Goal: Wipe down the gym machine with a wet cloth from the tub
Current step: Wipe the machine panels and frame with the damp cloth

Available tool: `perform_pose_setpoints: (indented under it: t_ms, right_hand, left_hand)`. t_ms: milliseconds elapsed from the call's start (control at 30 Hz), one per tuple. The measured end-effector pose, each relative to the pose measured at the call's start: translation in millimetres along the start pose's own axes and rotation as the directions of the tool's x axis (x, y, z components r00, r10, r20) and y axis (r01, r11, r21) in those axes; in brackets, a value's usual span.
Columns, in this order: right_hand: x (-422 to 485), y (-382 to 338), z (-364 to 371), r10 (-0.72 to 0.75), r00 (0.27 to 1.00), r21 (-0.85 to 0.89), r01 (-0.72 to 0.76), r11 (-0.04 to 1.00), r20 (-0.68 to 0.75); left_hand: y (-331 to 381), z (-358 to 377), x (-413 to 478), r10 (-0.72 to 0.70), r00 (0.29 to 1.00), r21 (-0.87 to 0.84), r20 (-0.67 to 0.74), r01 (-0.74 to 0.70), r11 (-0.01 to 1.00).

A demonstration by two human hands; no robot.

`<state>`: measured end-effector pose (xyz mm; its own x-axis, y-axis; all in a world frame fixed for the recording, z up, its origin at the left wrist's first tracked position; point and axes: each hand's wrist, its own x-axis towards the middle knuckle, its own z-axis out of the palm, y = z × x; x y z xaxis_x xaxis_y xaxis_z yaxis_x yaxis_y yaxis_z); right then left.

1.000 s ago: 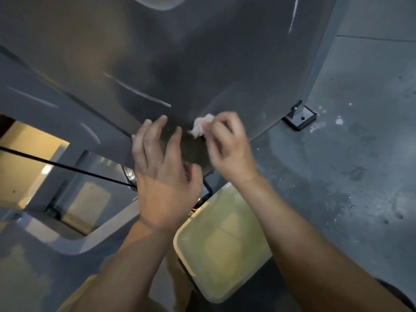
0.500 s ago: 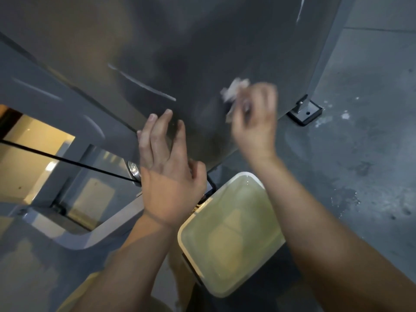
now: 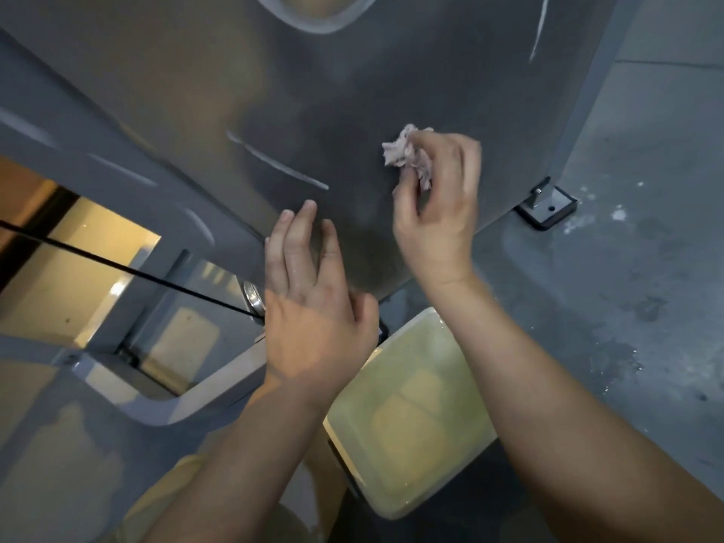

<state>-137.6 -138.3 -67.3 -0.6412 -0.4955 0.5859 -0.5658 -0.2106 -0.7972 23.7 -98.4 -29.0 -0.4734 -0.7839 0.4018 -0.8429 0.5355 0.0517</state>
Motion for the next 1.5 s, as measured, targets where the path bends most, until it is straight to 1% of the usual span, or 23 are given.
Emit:
perform_pose_setpoints:
  t_ms: [67, 133, 200, 300, 333, 400, 467, 500, 567, 600, 633, 667, 733, 800, 833, 933, 967, 1100, 1167, 1233, 1300, 1433, 1500]
  right_hand:
    - [-14.7, -11.9, 6.6, -0.128, 0.989, 0.010, 0.127, 0.992, 0.074]
    - [-39.8, -15.8, 7.9, -0.270, 0.945, 0.011, 0.273, 0.962, 0.186]
    - [-50.2, -16.7, 4.1, -0.286, 0.911, 0.042, 0.287, 0.957, 0.296]
    - [-29.1, -19.3, -3.0, -0.370, 0.893, 0.016, 0.379, 0.925, 0.256]
    - [-15.3, -21.6, -5.1, -0.364, 0.903, 0.016, 0.370, 0.929, 0.230]
    - [7.7, -32.6, -8.2, -0.384, 0.895, -0.030, 0.400, 0.916, 0.226]
    - [20.3, -44.6, -15.3, -0.442, 0.833, -0.073, 0.490, 0.868, 0.332]
    - [26.0, -49.7, -20.3, -0.470, 0.783, -0.080, 0.543, 0.836, 0.408]
    - [40.5, -56.0, -30.2, -0.524, 0.673, -0.075, 0.648, 0.758, 0.522]
    - [47.4, -57.0, -33.7, -0.540, 0.638, -0.073, 0.680, 0.730, 0.549]
    - [52.2, -58.6, -36.4, -0.546, 0.627, -0.076, 0.692, 0.718, 0.556]
    - [54.0, -59.3, -36.9, -0.546, 0.644, -0.086, 0.685, 0.724, 0.536]
    - [49.0, -60.4, -32.5, -0.517, 0.722, -0.117, 0.626, 0.771, 0.460]
    - [31.2, -61.5, -19.8, -0.464, 0.799, -0.126, 0.543, 0.830, 0.384]
    - [16.1, -59.3, -12.5, -0.434, 0.815, -0.125, 0.511, 0.850, 0.384]
    - [-18.6, -53.6, -5.4, -0.410, 0.777, -0.111, 0.517, 0.849, 0.478]
    - [-18.6, -52.8, -8.1, -0.424, 0.779, -0.105, 0.522, 0.846, 0.461]
    - [15.4, -62.0, -15.0, -0.380, 0.904, -0.152, 0.411, 0.899, 0.195]
    - [8.5, -61.9, -10.7, -0.379, 0.895, -0.146, 0.418, 0.897, 0.234]
    - [-13.0, -53.1, -7.6, -0.411, 0.837, -0.112, 0.476, 0.872, 0.361]
    - [-20.0, -47.3, -9.4, -0.420, 0.812, -0.098, 0.495, 0.863, 0.405]
    - [2.8, -64.3, -7.0, -0.502, 0.825, -0.063, 0.533, 0.844, 0.261]
    - [2.1, -66.6, -3.9, -0.506, 0.827, -0.082, 0.538, 0.839, 0.243]
  left_hand:
    - [-2.2, -7.0, -0.2, -0.015, 1.000, 0.000, -0.018, 0.015, 1.000]
    - [-3.4, -13.4, -3.3, -0.051, 0.998, -0.010, -0.026, 0.051, 0.999]
    - [-4.8, -18.5, -9.0, -0.077, 0.997, -0.024, -0.013, 0.077, 0.997]
    - [-7.2, -22.5, -16.6, -0.130, 0.991, -0.096, -0.031, 0.127, 0.987]
    - [-6.9, -24.6, -17.0, -0.179, 0.982, -0.151, -0.064, 0.168, 0.974]
    - [-6.7, -29.2, -15.7, -0.347, 0.922, -0.309, -0.170, 0.285, 0.908]
    - [-7.6, -37.4, -10.1, -0.530, 0.813, -0.476, -0.241, 0.377, 0.795]
    - [-9.4, -40.3, -6.1, -0.606, 0.761, -0.545, -0.233, 0.414, 0.729]
    - [-14.5, -41.7, 2.8, -0.719, 0.678, -0.631, -0.154, 0.492, 0.599]
    - [-17.2, -40.7, 7.0, -0.744, 0.658, -0.651, -0.115, 0.516, 0.557]
    - [-19.2, -38.6, 10.0, -0.753, 0.653, -0.660, -0.082, 0.530, 0.532]
    - [-19.4, -37.1, 12.2, -0.756, 0.653, -0.662, -0.048, 0.546, 0.514]
    - [-18.5, -34.3, 14.7, -0.758, 0.652, -0.663, -0.016, 0.561, 0.496]
    - [-18.2, -30.5, 16.9, -0.754, 0.655, -0.677, -0.045, 0.535, 0.506]
    - [-18.4, -26.9, 16.8, -0.748, 0.660, -0.680, -0.063, 0.520, 0.516]
    - [-20.1, -20.3, 16.7, -0.729, 0.675, -0.668, -0.117, 0.489, 0.560]
    - [-20.6, -18.8, 16.2, -0.724, 0.679, -0.671, -0.118, 0.483, 0.562]
    - [-22.6, -24.5, 13.4, -0.722, 0.690, -0.730, -0.056, 0.465, 0.501]
    - [-23.0, -27.0, 12.0, -0.718, 0.695, -0.751, -0.048, 0.449, 0.485]
    - [-21.4, -27.4, 11.9, -0.719, 0.693, -0.765, -0.058, 0.432, 0.478]
    - [-18.2, -26.0, 12.5, -0.728, 0.683, -0.769, -0.060, 0.434, 0.470]
    - [-15.2, -24.8, 16.8, -0.739, 0.671, -0.776, -0.066, 0.431, 0.461]
    - [-14.6, -24.1, 16.5, -0.745, 0.664, -0.791, -0.062, 0.422, 0.442]
